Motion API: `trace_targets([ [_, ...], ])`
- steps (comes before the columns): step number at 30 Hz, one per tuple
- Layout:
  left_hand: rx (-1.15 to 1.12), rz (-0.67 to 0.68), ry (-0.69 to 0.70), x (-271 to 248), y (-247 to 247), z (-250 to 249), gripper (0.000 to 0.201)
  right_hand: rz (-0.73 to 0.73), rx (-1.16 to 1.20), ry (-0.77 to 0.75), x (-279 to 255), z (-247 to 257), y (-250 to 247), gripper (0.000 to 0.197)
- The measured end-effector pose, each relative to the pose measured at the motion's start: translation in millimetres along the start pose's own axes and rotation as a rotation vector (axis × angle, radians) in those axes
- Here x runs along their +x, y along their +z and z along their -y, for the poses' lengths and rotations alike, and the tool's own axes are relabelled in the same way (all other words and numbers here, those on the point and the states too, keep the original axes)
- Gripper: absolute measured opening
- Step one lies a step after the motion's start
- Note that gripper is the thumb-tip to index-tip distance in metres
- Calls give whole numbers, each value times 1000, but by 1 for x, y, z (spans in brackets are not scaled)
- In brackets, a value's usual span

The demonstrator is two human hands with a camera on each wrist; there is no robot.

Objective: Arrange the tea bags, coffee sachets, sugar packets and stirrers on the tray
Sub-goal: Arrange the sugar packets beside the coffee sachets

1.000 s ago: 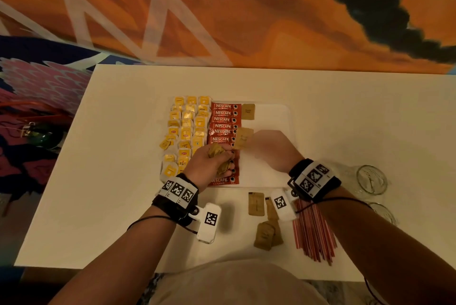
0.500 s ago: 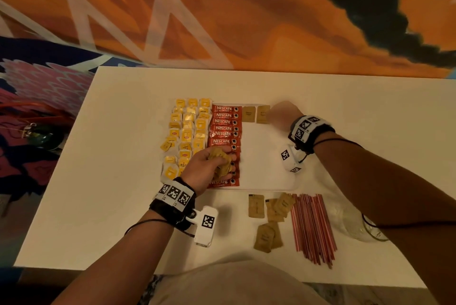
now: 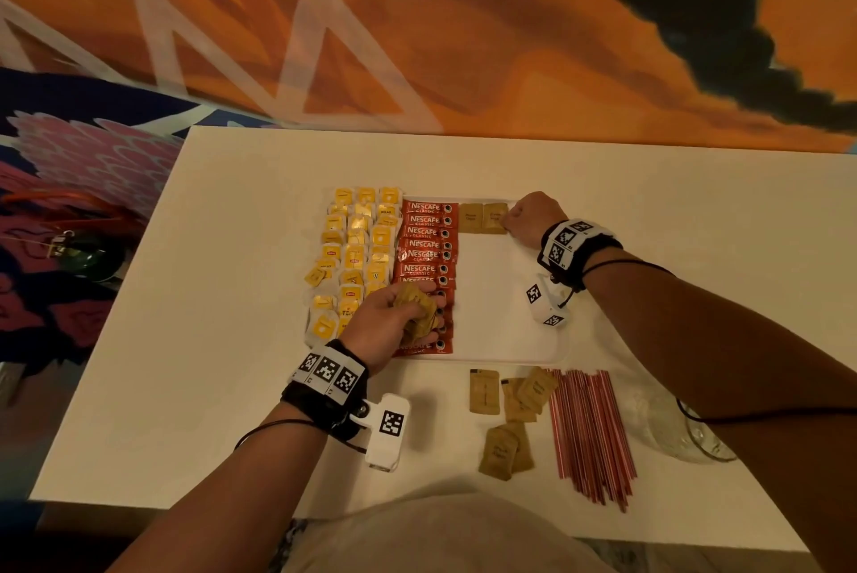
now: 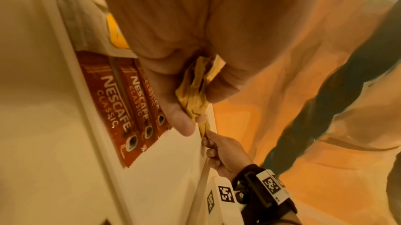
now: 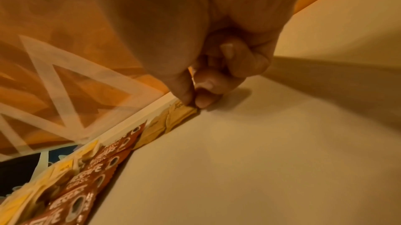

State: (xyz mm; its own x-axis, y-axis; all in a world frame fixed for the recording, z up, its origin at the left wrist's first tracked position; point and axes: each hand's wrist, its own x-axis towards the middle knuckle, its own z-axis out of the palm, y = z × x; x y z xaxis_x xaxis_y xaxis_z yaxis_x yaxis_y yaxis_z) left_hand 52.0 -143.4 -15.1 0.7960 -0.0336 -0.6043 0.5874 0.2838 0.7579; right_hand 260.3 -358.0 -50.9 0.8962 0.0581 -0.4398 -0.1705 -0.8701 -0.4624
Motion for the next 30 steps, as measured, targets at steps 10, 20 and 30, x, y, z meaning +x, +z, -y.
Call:
trace_targets([
  [10,-69,98,15,-2,-4,2,42,-21,22,-18,-11,2,-2,27],
  [20,148,116,58,-5,0,-6,20,109,164,-316,-78,6,5,15],
  [30,395,120,67,-2,5,-3,36,242,284,-474,-147,8,36,15],
])
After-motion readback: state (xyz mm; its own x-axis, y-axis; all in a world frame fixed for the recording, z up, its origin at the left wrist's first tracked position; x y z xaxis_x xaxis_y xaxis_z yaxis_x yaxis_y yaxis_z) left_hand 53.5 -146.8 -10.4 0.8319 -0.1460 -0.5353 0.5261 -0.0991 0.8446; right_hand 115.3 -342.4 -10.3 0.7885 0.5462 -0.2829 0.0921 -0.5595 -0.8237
